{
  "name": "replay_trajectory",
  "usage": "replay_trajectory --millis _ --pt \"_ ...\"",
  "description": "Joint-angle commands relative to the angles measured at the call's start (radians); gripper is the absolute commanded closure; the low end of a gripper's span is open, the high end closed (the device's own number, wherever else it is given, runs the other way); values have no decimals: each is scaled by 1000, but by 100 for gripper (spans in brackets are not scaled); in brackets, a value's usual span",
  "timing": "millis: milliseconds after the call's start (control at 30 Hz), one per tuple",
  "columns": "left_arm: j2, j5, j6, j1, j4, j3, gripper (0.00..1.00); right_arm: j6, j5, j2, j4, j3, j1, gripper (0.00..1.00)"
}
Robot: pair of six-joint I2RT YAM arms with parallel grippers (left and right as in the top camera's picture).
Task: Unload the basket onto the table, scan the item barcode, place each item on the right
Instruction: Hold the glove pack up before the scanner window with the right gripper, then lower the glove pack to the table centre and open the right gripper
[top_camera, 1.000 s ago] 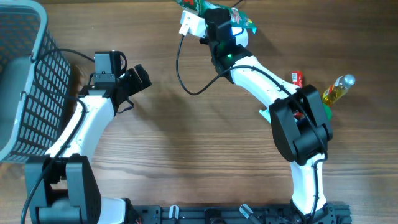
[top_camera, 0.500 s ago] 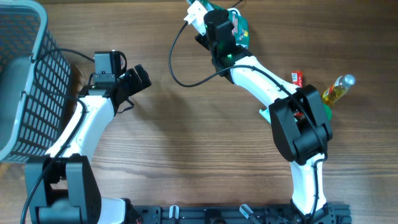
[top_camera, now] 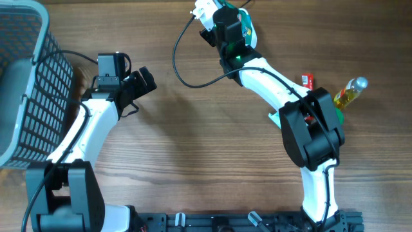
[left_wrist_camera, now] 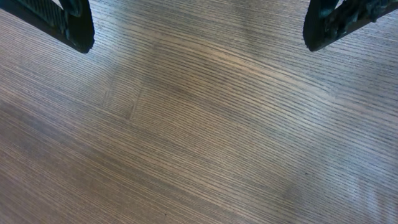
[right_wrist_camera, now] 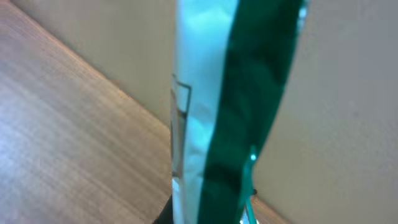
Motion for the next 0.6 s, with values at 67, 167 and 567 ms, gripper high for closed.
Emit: replay_trajectory --millis 67,167,567 --pt "-9 -6 9 6 0 -3 0 124 -25 -225 -169 15 -5 96" --pt "-9 -6 9 6 0 -3 0 303 -37 -365 -509 15 -11 96" --pt "-9 -6 9 6 0 -3 0 775 -428 -438 -1337 -154 -37 87"
